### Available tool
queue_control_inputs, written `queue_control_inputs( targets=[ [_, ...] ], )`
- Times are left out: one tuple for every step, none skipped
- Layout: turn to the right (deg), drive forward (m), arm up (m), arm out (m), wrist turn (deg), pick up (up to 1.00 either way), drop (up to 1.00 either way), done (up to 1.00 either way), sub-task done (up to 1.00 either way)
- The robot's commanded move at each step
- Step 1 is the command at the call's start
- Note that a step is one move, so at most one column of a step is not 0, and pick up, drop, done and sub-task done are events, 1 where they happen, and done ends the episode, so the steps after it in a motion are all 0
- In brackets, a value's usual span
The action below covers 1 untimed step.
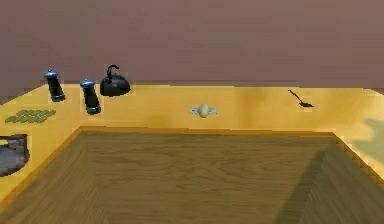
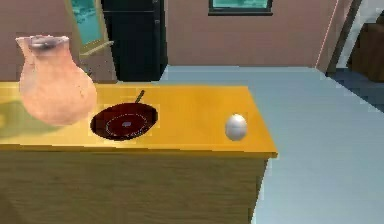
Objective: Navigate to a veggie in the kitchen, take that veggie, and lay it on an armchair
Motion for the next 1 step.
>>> queue_control_inputs(
  targets=[
    [0.0, 0.55, 0.0, 0.0, 0.0, 0.0, 0.0, 0.0, 0.0]
  ],
)
